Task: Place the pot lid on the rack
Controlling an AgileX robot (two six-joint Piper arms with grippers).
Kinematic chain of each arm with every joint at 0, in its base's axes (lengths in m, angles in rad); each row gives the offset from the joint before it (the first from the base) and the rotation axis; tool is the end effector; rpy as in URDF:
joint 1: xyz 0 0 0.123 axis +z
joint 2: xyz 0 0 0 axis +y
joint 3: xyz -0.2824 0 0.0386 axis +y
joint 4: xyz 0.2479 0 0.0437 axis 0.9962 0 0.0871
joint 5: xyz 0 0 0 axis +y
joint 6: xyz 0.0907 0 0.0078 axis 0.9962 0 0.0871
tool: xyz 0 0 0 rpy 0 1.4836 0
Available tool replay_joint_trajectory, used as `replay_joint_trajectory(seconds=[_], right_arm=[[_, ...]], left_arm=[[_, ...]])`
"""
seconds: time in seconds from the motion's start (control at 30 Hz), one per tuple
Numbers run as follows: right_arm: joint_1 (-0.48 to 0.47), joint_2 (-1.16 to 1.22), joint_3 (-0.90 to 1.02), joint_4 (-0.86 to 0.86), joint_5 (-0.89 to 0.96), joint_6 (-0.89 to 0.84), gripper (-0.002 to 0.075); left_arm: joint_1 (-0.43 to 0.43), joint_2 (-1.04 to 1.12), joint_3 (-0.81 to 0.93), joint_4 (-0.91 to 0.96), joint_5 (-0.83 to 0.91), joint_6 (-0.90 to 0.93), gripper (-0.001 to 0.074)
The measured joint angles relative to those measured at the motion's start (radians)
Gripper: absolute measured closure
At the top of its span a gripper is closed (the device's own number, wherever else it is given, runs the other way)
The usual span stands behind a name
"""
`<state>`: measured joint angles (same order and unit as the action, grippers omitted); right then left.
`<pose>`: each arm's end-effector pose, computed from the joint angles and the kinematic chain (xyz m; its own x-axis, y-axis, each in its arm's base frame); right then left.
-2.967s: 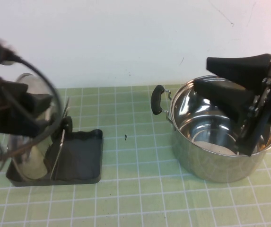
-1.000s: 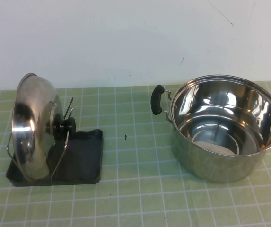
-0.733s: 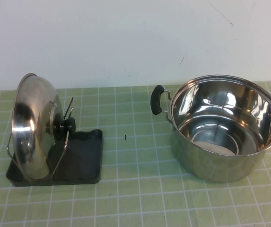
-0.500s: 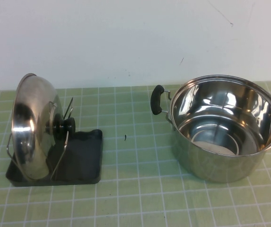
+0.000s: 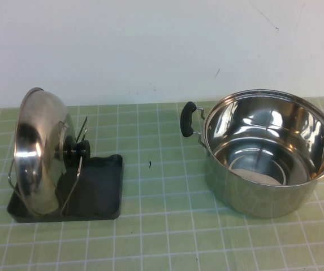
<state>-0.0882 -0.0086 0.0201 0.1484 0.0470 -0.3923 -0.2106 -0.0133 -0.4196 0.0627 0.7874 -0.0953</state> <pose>0.0565 -0.0043 0.2025 0.0086 -0.2433 -0.9699 0.0858 0.9665 -0.2417 0.0121 0.0016 0.2774 -0.2655 0.0047 -0.9641 0.1536 0.9874 -0.0375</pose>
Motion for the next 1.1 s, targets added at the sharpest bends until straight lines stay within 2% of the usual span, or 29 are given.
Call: replay_joint_trajectory(seconds=[0.1,0.2,0.3,0.4,0.5,0.6,1.1], right_arm=[[-0.034,-0.003,0.008,-0.010,0.063,0.057,0.0727],[-0.032,-0.003,0.008,-0.119,0.129,0.197,0.0727],[0.011,-0.003,0.008,-0.238,0.197,0.361,0.0727],[0.087,-0.003,0.008,-0.287,0.248,0.455,0.0727],[0.147,-0.003,0.008,-0.307,0.277,0.501,0.0727],[0.166,-0.005,0.008,-0.343,0.284,0.540,0.0727],[0.168,-0.005,0.006,-0.399,0.296,0.672,0.0727]], left_arm=[[0.000,0.000,0.000,0.000,0.000,0.000,0.0736],[0.000,0.000,0.000,0.000,-0.001,0.000,0.0736],[0.000,0.000,0.000,0.000,-0.001,0.000,0.0736],[0.000,0.000,0.000,0.000,-0.001,0.000,0.0736],[0.000,0.000,0.000,0.000,-0.001,0.000,0.0736],[0.000,0.000,0.000,0.000,-0.001,0.000,0.0738],[0.000,0.000,0.000,0.000,-0.001,0.000,0.0738]])
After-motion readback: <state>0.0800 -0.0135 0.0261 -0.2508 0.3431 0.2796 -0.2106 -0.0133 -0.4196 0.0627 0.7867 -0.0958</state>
